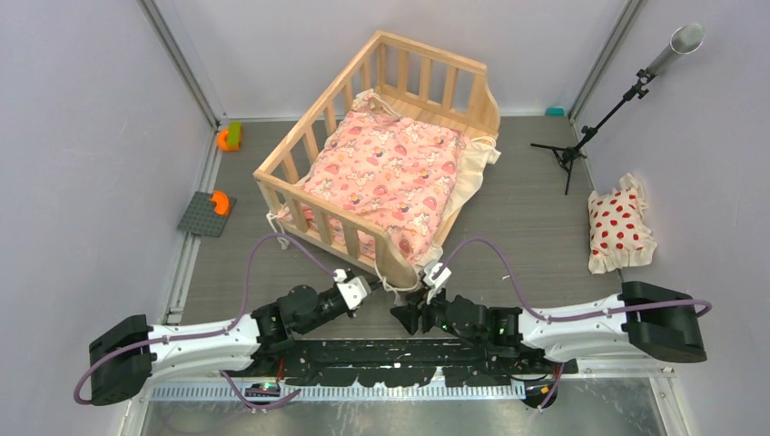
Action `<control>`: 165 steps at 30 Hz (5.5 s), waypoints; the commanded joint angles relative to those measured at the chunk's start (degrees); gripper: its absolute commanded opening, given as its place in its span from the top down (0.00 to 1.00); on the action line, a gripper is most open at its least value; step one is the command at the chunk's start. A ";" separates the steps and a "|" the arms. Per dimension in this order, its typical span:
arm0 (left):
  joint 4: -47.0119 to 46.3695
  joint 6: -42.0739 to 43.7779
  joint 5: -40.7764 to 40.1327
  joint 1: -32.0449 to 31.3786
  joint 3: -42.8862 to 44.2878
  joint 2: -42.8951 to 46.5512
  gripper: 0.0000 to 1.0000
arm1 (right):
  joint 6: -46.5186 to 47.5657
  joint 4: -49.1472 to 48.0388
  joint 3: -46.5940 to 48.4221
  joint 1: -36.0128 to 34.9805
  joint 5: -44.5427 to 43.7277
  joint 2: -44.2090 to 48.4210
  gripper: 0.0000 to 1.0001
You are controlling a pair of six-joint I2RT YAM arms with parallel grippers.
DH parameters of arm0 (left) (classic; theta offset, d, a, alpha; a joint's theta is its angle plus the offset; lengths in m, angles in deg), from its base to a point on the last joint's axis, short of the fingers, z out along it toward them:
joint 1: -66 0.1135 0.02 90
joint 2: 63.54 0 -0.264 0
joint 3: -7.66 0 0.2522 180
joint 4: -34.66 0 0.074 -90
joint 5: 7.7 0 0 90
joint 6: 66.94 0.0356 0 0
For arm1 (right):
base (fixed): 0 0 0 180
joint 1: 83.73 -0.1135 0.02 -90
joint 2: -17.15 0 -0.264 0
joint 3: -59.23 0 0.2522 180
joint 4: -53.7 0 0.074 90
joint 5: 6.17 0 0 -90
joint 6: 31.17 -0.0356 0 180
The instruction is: Set up the pet bed
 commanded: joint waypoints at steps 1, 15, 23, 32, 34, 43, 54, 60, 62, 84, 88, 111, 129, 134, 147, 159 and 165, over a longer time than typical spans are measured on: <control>-1.19 0.32 0.55 0.15 2.32 0.84 1.00 | 2.46 -12.84 -0.18 -0.59 -6.71 -4.89 0.41; -0.89 0.33 0.79 0.24 2.40 1.52 1.00 | 3.04 -25.85 -0.06 -3.18 -20.78 -16.92 0.60; 1.83 -0.02 0.65 0.21 1.96 4.18 1.00 | 1.60 -26.42 -1.83 -4.06 -23.84 -16.11 0.99; 13.94 -0.97 -1.85 0.16 4.06 10.17 1.00 | -10.54 7.92 3.91 -4.96 -23.52 -2.99 0.99; 17.27 -1.54 -2.72 0.16 4.61 11.50 1.00 | -13.96 14.97 4.73 -5.37 -23.80 0.27 0.99; 27.44 -5.05 -10.56 0.17 5.73 15.55 1.00 | -29.91 41.61 10.22 -5.66 -24.20 6.51 0.99; 27.70 -9.16 -29.03 0.13 5.67 21.24 1.00 | -39.27 57.19 16.70 -5.65 -26.01 6.83 0.99; 31.47 -11.33 -34.25 0.12 5.69 27.65 1.00 | -39.02 58.85 16.94 -5.58 -25.01 8.73 0.99; 32.25 -12.01 -35.43 0.16 5.36 29.18 1.00 | -40.69 61.27 17.28 -5.66 -26.00 10.01 0.99; 40.72 -15.98 -28.10 0.17 13.44 23.00 0.63 | -31.19 71.36 26.75 -5.65 -29.31 15.26 0.53; 49.91 -21.59 -28.00 0.19 19.38 19.91 0.36 | -28.79 76.54 32.88 -5.53 -33.02 16.66 0.49; 82.67 -50.54 -45.42 0.19 58.23 9.13 0.00 | -10.42 67.94 47.49 22.27 -8.77 -0.53 0.45; 92.28 -62.91 -32.51 21.52 72.79 -11.88 0.00 | -1.93 73.59 69.23 44.76 -3.96 -8.61 0.41; 88.18 -64.45 -31.10 24.02 71.96 -15.93 0.00 | -2.45 73.58 65.83 44.78 -3.72 -6.66 0.41; 89.71 -70.23 -35.96 27.78 71.62 -19.59 0.14 | -2.41 72.84 61.31 45.06 -2.66 -5.26 0.41; 85.42 -58.32 -22.05 37.35 72.31 -26.21 0.57 | -2.53 72.30 59.52 45.19 -2.72 -3.74 0.41; 86.82 -49.26 -17.86 40.86 69.87 -22.36 1.00 | -1.50 72.87 60.55 45.58 -4.64 -3.09 0.42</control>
